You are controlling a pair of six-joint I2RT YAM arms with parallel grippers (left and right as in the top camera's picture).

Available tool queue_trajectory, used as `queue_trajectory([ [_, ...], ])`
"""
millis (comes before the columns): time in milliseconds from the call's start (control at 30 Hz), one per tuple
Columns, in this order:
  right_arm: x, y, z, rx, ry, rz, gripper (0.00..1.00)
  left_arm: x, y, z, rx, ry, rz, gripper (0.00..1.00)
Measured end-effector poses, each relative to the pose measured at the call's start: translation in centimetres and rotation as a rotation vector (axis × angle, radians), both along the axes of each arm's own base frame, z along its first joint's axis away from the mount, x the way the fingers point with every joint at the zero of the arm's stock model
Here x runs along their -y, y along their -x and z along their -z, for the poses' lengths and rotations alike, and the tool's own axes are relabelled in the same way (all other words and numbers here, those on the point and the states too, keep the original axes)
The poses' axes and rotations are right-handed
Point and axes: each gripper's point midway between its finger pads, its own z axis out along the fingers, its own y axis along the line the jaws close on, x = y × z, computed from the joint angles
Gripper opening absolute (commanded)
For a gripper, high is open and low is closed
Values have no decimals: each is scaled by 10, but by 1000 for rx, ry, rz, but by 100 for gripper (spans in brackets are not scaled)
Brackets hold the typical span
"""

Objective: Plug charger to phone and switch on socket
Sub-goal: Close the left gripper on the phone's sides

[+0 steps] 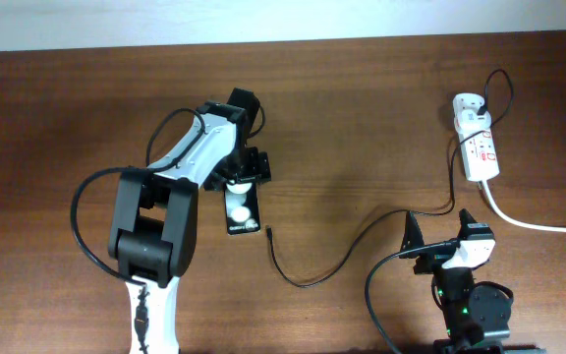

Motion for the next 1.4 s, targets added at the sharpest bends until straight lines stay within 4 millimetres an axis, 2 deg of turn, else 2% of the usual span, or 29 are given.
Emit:
queue_trajectory([
  [133, 0, 0, 0, 0, 0, 0, 99, -2, 0, 0, -1, -1, -5, 100],
  [233, 0, 0, 0, 0, 1, 0, 99, -4, 25, -1, -106, 3, -7, 100],
  [400, 0, 0, 0, 0, 1, 0, 98, 7, 37, -1, -135, -3, 30, 88],
  [433, 0, 0, 0, 0, 1, 0, 99, 9, 37, -1, -132, -4, 36, 84],
  [600, 0, 0, 0, 0, 1, 0, 99, 13, 28, 1, -92, 8, 31, 84],
  [700, 0, 0, 0, 0, 2, 0, 99, 8, 5, 0, -5, 3, 1, 84],
  [833, 0, 0, 0, 0, 1, 0, 99, 2, -1, 0, 15, 2, -15, 84],
  [900, 0, 0, 0, 0, 1, 0, 99, -2, -4, 0, 19, 4, -26, 88],
  [1000, 0, 0, 0, 0, 1, 0, 99, -9, 3, 0, -16, -5, -39, 87],
  [1167, 0, 0, 0, 0, 1, 0, 99, 4, 22, 1, -61, 0, -2, 85],
  [1233, 0, 0, 0, 0, 0, 0, 99, 5, 24, 2, -50, 3, -10, 84],
  [1333, 0, 0, 0, 0, 1, 0, 99, 4, 24, 2, -44, 3, -17, 73],
  [1400, 0, 0, 0, 0, 0, 0, 99, 5, 21, 2, -25, 5, -23, 73],
])
